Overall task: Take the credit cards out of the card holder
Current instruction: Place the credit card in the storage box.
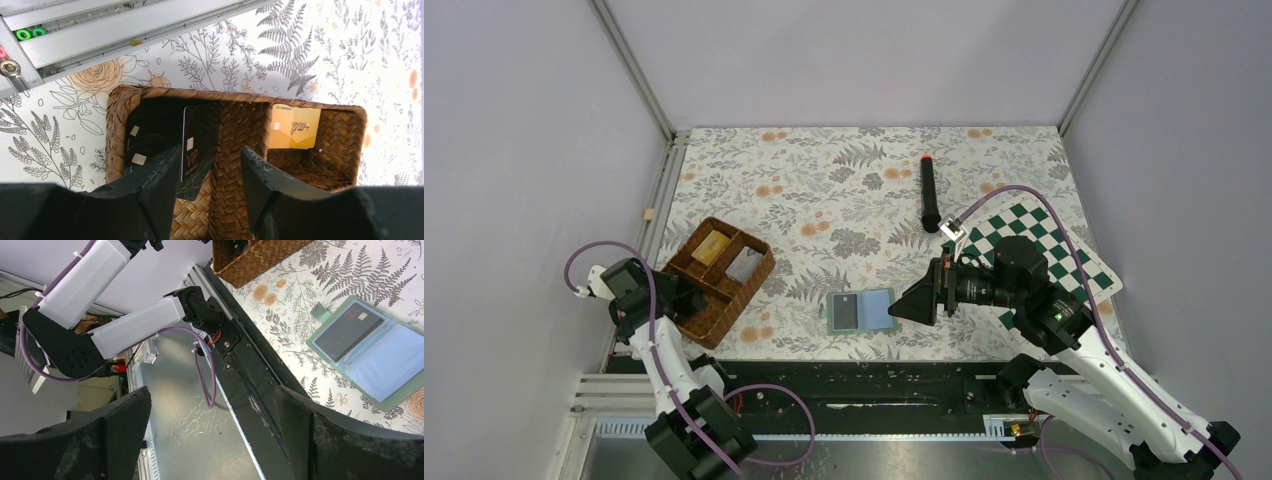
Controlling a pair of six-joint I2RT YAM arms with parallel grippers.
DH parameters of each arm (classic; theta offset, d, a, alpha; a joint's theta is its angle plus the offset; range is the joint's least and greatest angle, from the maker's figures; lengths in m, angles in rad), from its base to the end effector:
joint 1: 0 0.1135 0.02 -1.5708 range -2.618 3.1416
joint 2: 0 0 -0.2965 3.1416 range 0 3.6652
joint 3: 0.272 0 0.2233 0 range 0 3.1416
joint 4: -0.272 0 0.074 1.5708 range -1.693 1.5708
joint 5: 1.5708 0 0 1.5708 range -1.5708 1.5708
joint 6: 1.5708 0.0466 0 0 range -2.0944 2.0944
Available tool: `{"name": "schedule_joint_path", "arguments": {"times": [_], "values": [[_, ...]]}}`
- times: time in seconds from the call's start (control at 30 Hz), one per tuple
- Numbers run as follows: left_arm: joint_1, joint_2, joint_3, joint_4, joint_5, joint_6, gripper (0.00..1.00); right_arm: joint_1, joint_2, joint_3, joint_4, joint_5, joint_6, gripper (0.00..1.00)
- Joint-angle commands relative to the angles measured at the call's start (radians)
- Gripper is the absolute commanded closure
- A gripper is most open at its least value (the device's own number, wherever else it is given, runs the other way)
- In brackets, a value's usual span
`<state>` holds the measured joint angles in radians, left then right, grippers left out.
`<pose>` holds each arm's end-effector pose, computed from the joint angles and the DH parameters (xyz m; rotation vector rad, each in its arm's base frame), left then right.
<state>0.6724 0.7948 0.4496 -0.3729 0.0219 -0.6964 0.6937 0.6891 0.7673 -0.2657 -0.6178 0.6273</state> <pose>0.0991 0.0776 0.2294 -1.4383 1.7807 -0.0375 0.0680 0.0917 0.3578 -0.5688 1.8955 1.4543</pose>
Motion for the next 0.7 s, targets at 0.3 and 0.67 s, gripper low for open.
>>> {"name": "schedule_joint_path", "arguments": {"times": [0.3, 0.67], "values": [[0.004, -0.011, 0.138, -0.06, -0.049, -0.029, 0.4, 0.004, 0.01, -0.011, -0.004, 0.031, 0.034, 0.01], [-0.192, -0.072, 0.228, -0.053, 0.25, -0.03, 0.39, 0.003, 0.123, 0.008, -0.127, 0.386, -0.056, 0.04]]}}
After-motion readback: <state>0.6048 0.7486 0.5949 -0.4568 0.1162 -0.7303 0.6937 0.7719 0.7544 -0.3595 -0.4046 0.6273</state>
